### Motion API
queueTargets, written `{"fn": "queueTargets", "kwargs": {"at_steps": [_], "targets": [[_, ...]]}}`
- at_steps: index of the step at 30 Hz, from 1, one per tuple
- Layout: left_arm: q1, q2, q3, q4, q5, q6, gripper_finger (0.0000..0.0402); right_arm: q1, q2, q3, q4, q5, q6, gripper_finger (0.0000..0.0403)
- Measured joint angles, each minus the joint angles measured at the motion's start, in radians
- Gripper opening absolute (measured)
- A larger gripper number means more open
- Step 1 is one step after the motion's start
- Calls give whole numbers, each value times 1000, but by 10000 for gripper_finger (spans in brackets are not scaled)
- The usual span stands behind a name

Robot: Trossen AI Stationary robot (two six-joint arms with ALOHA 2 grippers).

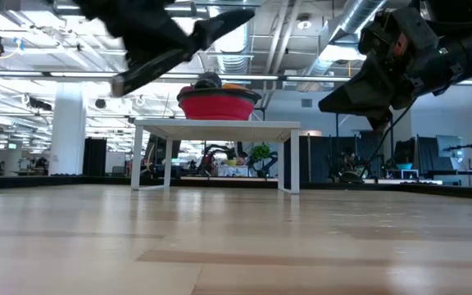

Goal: Pick & Place Fruit
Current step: Put the black knife on the shelf

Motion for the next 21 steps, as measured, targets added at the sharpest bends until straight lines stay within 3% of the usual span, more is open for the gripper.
{"fn": "queueTargets", "kwargs": {"at_steps": [4, 8, 15, 21], "targets": [[100, 2, 161, -239, -4, 195, 84, 0, 0, 0, 3, 1, 7, 5], [205, 36, 293, -423, -73, 388, 84, 0, 0, 0, 6, 1, 8, 5], [329, 161, 405, -457, -221, 796, 86, 1, 0, 0, 24, 1, 12, 5], [386, 231, 419, -453, -349, 983, 86, 3, 0, 0, 20, 1, 27, 5]]}}
